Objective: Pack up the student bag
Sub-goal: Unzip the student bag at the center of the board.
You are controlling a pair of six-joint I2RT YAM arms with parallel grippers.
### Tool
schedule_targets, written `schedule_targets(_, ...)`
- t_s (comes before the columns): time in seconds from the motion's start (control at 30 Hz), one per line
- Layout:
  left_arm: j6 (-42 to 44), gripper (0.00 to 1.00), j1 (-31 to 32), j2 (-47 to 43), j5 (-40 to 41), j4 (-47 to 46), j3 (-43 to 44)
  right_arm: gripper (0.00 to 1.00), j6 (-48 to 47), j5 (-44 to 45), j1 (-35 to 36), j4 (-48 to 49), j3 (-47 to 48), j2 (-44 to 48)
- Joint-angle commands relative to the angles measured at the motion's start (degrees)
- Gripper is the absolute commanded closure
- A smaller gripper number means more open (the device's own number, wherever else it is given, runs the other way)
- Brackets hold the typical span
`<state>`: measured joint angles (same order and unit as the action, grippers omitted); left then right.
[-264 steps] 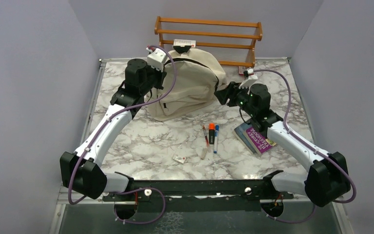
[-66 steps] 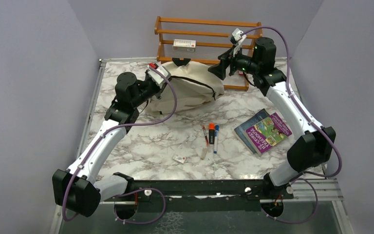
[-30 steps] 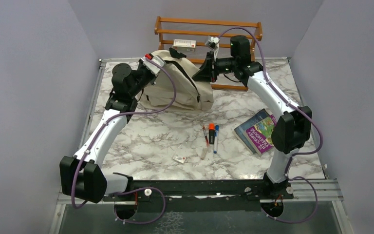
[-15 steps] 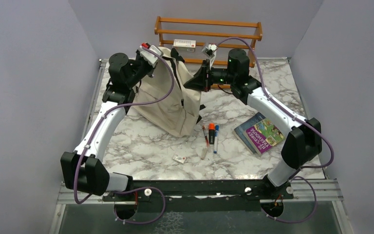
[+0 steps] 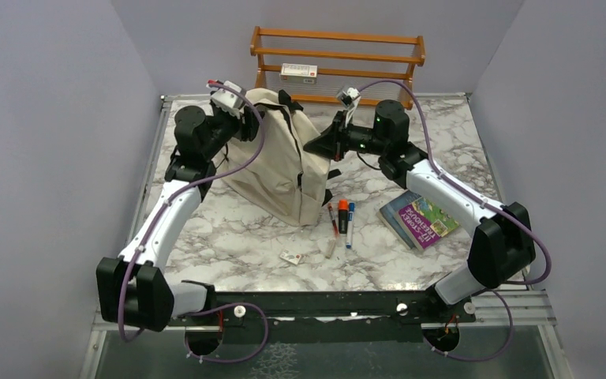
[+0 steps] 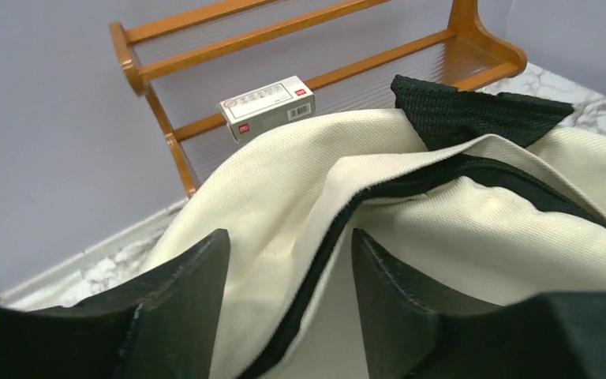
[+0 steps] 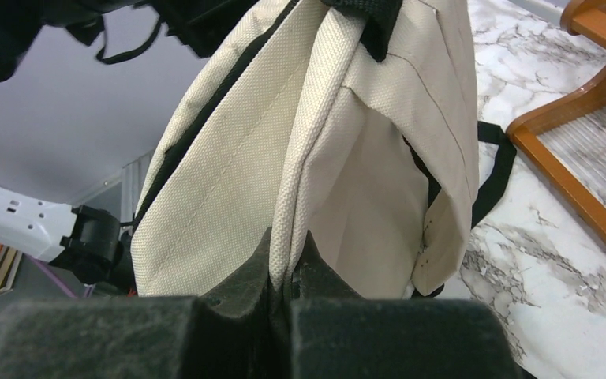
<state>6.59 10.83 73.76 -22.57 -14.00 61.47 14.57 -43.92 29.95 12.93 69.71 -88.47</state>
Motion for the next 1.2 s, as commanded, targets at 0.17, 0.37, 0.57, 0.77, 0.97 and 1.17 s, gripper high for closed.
schedule_targets(0.17, -16.9, 0.37, -0.4, -15.3, 7.4, 12.5, -3.7, 1.00, 1.7, 7.7, 0.4, 0.5, -1.1, 0.8)
schedule_targets(0.37, -24.2, 0.36, -0.4, -21.9, -1.2, 15.1, -8.2, 1.00, 2.1, 8.5, 0.4, -0.3, 0.6, 0.3)
schedule_targets(0.57, -36.5, 0.41, 0.0, -21.6, -19.3, 4.3, -15.7, 1.00, 2.1, 8.2, 0.4, -1.1, 1.4, 0.2)
schedule_targets(0.77, -27.3, 0.44, 4.7, -19.9, -25.1, 3.1, -18.8, 1.00, 2.6, 7.0, 0.4, -1.5, 1.0, 0.4)
schedule_targets(0.97, -15.0, 0.44, 8.4, -19.2, -24.6, 5.1, -19.9, 1.00, 2.3, 7.0, 0.4, -1.6, 0.1, 1.6)
schedule_targets(1.17, -9.8, 0.44, 11.6, -16.6, -20.4, 6.0, -18.9, 0.99, 2.0, 6.4, 0.4, -1.9, -0.2, 2.2)
